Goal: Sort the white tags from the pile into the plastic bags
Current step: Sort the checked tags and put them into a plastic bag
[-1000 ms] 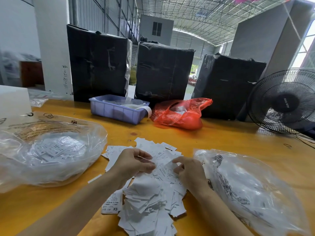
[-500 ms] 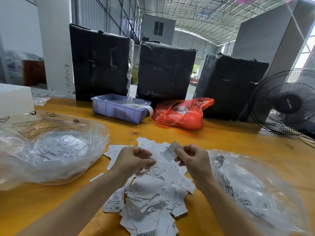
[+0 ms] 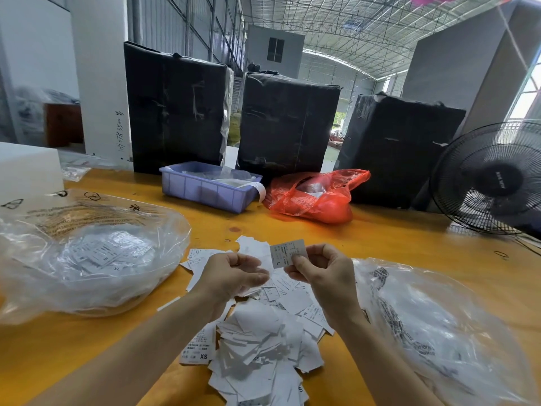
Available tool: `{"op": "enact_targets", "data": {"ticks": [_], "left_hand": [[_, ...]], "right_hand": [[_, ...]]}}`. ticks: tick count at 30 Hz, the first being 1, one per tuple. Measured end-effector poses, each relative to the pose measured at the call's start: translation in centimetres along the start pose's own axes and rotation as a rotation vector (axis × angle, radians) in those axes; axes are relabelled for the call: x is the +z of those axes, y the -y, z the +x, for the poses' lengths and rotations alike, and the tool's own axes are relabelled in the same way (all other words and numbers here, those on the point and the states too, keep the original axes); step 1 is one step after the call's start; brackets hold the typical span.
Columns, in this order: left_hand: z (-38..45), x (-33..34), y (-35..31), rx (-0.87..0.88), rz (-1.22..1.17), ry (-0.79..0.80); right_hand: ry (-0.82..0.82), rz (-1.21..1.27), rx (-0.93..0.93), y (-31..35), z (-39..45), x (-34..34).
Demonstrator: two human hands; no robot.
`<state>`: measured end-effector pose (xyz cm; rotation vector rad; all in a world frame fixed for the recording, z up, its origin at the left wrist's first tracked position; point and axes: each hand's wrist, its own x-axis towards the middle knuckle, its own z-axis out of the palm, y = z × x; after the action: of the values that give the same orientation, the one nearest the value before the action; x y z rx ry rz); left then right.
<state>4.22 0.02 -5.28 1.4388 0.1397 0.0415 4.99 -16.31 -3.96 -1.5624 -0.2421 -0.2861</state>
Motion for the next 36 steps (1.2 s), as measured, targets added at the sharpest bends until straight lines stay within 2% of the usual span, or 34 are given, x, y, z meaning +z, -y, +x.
{"op": "enact_targets", "data": {"ticks": [13,20,27,36], "left_hand": [[0.1,-0.1,0.2,-0.024,-0.026,0.021],[0.4,-0.2,0.3,0.0,-0.036,-0.005],[0.0,-0.1,0.0,0.005,0.046,0.015],[-0.6,0.0,-0.7,-0.018,-0.039,0.099]], "right_hand": [[0.051,-0.073,-0.004,-0.3,-0.3,0.3],[0.076,-0.073,0.054,-0.4,-0.2,0.1],[0.271,-0.097,0.195,-0.2,0.0,-0.3],[0.386,-0.253,0.157,0.1,0.2,-1.1]]}}
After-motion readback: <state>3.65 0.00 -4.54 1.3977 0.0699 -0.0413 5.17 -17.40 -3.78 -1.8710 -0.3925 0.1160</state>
